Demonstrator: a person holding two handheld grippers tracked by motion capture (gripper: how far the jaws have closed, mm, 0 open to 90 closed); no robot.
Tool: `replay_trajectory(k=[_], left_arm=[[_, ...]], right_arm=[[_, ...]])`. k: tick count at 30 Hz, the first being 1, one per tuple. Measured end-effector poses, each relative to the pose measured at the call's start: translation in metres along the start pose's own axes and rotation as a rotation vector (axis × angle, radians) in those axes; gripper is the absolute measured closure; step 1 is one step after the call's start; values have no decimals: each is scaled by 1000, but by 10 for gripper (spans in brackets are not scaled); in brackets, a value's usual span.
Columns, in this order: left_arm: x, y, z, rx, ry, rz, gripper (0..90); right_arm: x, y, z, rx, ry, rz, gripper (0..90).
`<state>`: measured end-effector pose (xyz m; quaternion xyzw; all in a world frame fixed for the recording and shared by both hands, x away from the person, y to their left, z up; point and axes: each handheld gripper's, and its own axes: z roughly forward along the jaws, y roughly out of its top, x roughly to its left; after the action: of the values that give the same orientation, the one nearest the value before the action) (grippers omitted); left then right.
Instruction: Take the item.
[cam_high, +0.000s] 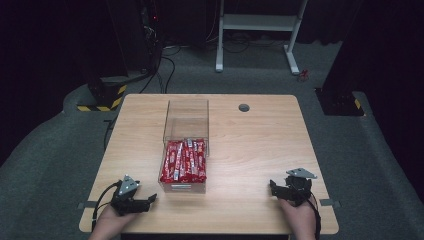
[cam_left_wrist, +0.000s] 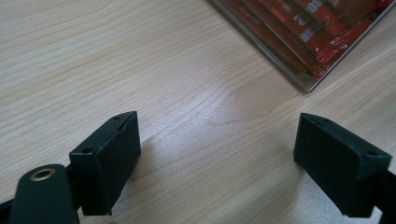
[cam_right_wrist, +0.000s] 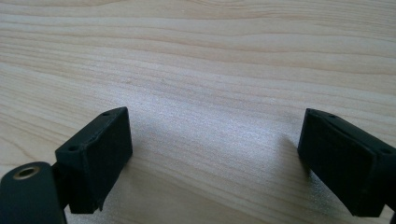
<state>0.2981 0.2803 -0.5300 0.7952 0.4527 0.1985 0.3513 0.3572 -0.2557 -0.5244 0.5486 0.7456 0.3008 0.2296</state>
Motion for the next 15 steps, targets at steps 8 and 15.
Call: replay_trajectory(k=[8,15], left_arm=[[0,-2,-2,2,2,3,153],[-1,-3,-3,0,7,-3,154]], right_arm=[[1,0,1,-2,0,4,99],[1,2,2,0,0,0,100]])
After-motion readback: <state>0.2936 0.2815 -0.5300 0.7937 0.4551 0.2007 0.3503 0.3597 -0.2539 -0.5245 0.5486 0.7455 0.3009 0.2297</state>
